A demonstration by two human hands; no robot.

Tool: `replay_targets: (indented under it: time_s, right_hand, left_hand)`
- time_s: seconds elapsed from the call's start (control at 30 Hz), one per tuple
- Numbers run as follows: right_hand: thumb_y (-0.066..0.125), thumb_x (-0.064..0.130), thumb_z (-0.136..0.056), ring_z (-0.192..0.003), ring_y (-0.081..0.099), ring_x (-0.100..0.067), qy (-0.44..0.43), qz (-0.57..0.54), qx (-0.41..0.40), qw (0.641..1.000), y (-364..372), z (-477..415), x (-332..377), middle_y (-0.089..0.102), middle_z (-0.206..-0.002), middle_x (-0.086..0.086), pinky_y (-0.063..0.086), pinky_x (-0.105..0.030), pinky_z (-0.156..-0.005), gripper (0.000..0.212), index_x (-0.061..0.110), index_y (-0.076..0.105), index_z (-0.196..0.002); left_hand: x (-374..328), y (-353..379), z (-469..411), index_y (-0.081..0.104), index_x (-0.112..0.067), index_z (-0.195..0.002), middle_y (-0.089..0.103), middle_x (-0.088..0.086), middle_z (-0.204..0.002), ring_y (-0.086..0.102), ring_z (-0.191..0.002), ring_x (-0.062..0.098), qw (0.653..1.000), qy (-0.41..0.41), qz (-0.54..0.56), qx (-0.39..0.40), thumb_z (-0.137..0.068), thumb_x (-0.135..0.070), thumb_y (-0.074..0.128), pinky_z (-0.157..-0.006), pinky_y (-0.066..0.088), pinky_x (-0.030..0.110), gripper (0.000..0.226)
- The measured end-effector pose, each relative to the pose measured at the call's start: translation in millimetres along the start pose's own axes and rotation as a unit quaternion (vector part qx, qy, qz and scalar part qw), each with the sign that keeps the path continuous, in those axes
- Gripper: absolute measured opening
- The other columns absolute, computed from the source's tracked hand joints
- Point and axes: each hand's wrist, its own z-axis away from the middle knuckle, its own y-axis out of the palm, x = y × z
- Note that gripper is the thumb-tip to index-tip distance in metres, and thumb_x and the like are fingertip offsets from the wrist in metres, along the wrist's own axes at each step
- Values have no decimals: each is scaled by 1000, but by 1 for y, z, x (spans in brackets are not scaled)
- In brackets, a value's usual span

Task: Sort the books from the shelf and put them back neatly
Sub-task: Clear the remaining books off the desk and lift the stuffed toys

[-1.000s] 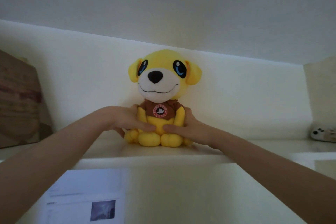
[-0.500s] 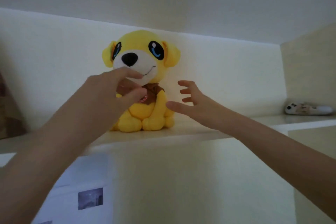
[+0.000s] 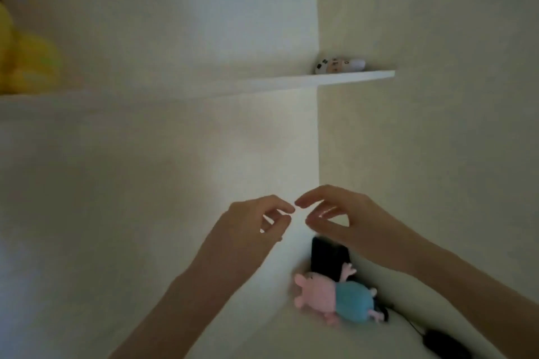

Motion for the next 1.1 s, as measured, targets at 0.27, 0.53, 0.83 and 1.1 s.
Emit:
replay_targets:
  time_s: [0.27,0.53,0.83,1.1]
  right_hand:
    - [63,28,-91,-128,46,-19,379,79,194,901,93,69,-281,40,-148,-7,32,-21,-100,53,15,45,-139]
    - [68,32,-85,-144,14,-30,396,163,150,891,156,61,-413,5,-158,-13,23,-34,-113,90,15,10,-152]
    - [82,37,-65,-125,40,-32,345,218,85,909,195,47,-455,37,-136,-10,32,-39,-105,96,11,29,-141]
    - [85,47,-41,-87,55,-31,286,201,-51,935,203,75,-409,54,-97,-8,50,-43,-77,83,11,49,-107]
  left_hand:
    - [152,247,24,54,-31,-127,58,-6,-126,53,-119,10,925,-156,-166,305,-95,-31,49,-95,38,19,32]
    - [208,346,37,54,-33,-127,50,-8,-104,52,-120,8,878,-232,-153,390,-94,-33,50,-95,37,18,33]
    - [226,391,15,56,-28,-126,61,0,-125,55,-118,14,874,-265,-133,384,-95,-30,52,-98,41,24,32]
    - [203,390,13,50,-21,-127,62,9,-117,66,-92,25,840,-432,94,313,-96,-50,44,-80,51,34,43]
